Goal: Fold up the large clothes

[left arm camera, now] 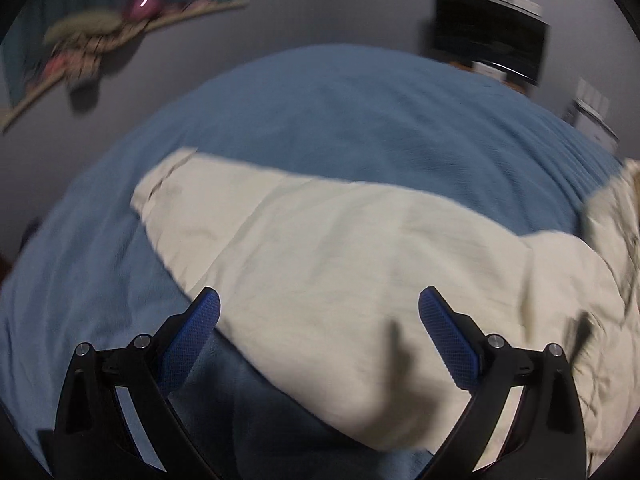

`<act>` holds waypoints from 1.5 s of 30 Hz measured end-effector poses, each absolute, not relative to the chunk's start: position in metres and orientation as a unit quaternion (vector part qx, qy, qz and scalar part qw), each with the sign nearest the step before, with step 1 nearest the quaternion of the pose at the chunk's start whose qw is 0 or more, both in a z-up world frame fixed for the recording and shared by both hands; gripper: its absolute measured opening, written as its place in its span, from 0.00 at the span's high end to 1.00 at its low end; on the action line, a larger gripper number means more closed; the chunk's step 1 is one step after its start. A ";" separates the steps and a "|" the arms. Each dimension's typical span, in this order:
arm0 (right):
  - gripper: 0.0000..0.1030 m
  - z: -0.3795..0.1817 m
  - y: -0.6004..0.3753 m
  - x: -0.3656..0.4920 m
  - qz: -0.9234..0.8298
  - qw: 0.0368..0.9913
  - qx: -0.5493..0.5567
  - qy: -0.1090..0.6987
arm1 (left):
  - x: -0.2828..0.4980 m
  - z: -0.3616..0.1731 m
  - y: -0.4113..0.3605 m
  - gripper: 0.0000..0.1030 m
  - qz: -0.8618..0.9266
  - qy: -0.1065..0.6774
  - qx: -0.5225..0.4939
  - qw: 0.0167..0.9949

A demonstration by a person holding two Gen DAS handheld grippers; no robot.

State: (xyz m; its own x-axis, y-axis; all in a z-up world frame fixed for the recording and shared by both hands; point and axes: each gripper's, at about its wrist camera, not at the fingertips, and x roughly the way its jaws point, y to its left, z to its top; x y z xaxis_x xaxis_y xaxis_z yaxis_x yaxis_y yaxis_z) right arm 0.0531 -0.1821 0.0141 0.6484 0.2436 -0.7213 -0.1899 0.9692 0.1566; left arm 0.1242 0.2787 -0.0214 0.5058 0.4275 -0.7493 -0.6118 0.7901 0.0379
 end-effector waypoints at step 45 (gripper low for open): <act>0.07 -0.005 -0.227 0.047 0.036 0.928 0.003 0.371 | 0.081 0.123 0.098 0.95 0.075 0.104 0.063 0.990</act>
State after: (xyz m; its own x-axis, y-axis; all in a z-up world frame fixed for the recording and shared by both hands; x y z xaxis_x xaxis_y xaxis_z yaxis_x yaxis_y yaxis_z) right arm 0.0474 -0.2274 -0.0050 0.7219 0.0694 -0.6885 -0.0646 0.9974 0.0329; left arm 0.0809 0.0982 0.1228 0.9674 0.1608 -0.1958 -0.1346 0.9808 0.1409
